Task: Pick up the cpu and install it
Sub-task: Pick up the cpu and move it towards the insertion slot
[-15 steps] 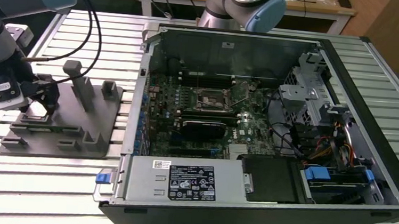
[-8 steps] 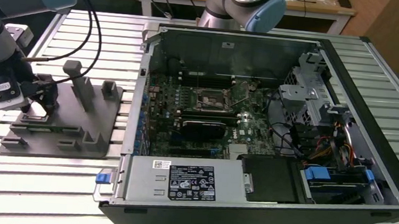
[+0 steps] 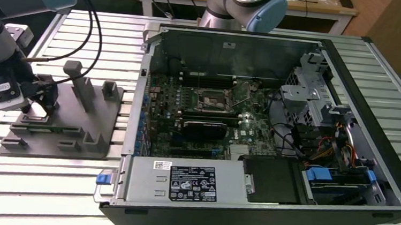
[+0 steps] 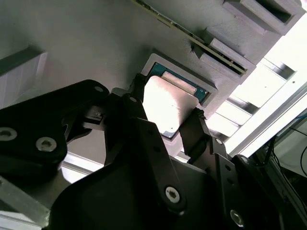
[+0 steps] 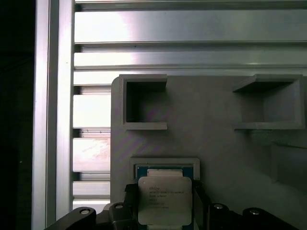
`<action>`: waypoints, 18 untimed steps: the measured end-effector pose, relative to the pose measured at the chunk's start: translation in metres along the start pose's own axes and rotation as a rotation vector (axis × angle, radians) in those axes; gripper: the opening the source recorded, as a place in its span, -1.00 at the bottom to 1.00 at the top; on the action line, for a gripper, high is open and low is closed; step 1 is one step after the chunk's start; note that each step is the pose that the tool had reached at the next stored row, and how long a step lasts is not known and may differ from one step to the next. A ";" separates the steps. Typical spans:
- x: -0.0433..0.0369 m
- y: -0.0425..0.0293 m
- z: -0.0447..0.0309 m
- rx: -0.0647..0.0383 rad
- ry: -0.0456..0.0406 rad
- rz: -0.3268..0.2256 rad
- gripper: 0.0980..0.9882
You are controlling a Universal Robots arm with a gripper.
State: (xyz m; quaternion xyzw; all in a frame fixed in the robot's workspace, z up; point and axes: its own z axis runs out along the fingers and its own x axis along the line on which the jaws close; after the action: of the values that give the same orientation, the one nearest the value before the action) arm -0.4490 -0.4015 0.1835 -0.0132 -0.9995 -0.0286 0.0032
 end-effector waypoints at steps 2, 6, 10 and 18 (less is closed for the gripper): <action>0.0000 0.0002 -0.0030 0.000 0.0000 0.000 0.00; 0.0000 0.0006 -0.0108 0.000 0.0001 0.000 0.00; 0.0001 0.0011 -0.0183 0.000 0.0001 0.000 0.00; 0.0002 0.0019 -0.0329 0.000 -0.0004 0.000 0.00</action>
State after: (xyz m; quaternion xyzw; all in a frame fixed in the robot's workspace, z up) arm -0.4490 -0.4015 0.2165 -0.0132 -0.9995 -0.0288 0.0030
